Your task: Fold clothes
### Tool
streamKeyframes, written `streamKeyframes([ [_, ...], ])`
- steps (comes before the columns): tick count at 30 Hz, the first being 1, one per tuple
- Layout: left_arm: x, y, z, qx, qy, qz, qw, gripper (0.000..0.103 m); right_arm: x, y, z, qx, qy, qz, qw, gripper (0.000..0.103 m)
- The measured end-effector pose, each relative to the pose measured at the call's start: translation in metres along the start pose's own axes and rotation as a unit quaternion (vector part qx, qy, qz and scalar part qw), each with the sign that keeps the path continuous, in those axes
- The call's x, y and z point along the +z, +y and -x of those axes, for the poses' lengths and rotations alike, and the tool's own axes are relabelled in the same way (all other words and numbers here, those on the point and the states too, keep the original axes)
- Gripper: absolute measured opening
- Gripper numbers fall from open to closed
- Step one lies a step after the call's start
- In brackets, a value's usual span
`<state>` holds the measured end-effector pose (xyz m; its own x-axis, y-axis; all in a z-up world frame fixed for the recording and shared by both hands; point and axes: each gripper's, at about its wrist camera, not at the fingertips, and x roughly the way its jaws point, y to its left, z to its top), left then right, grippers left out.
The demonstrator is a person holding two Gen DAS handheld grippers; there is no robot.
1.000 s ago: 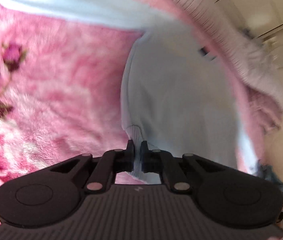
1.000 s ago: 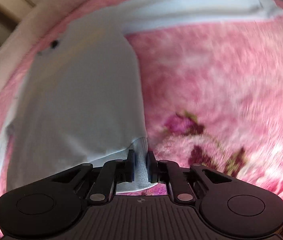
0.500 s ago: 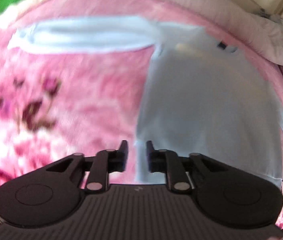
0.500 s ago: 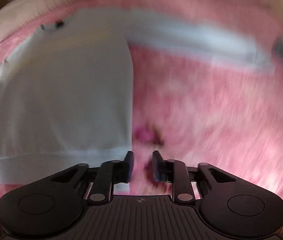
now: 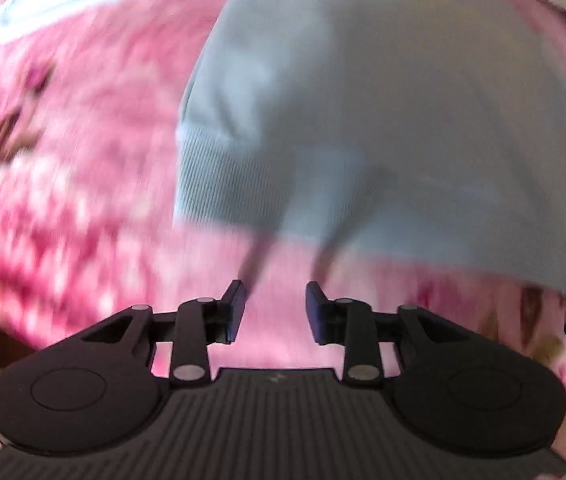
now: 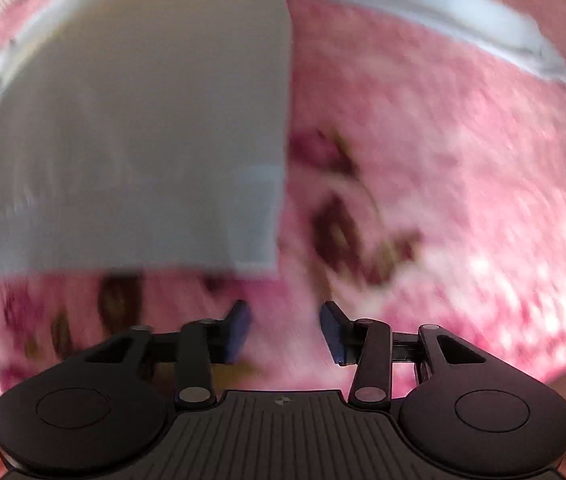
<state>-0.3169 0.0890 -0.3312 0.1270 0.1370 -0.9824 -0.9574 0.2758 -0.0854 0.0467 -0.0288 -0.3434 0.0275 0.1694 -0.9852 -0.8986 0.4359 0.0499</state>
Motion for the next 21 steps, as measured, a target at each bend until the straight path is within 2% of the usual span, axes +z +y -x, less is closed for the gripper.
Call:
streamKeyframes([
  [4, -0.015, -0.026, 0.06, -0.009, -0.027, 0.014, 0.9995, 0.029, 0.0, -0.013, 0.051, 0.025, -0.018, -0.005, 1.0, 0.044],
  [7, -0.013, -0.053, 0.108, -0.015, -0.059, 0.005, 0.9981, 0.031, 0.001, -0.014, 0.099, 0.043, -0.042, -0.003, 0.998, 0.044],
  [11, -0.024, -0.08, 0.167, -0.016, -0.108, -0.016, 0.9939, 0.041, 0.004, 0.006, 0.179, 0.059, -0.096, 0.024, 0.993, 0.044],
  [13, -0.033, -0.091, 0.192, -0.014, -0.127, -0.026, 0.9915, 0.045, 0.0, 0.012, 0.207, 0.064, -0.116, 0.033, 0.991, 0.044],
  [17, -0.05, -0.114, 0.241, -0.008, -0.165, -0.047, 0.9852, 0.047, -0.016, 0.016, 0.242, 0.068, -0.134, 0.05, 0.987, 0.046],
  [21, -0.073, -0.119, 0.25, 0.002, -0.154, -0.048, 0.9869, 0.047, -0.041, 0.015, 0.252, 0.068, -0.12, 0.062, 0.988, 0.046],
])
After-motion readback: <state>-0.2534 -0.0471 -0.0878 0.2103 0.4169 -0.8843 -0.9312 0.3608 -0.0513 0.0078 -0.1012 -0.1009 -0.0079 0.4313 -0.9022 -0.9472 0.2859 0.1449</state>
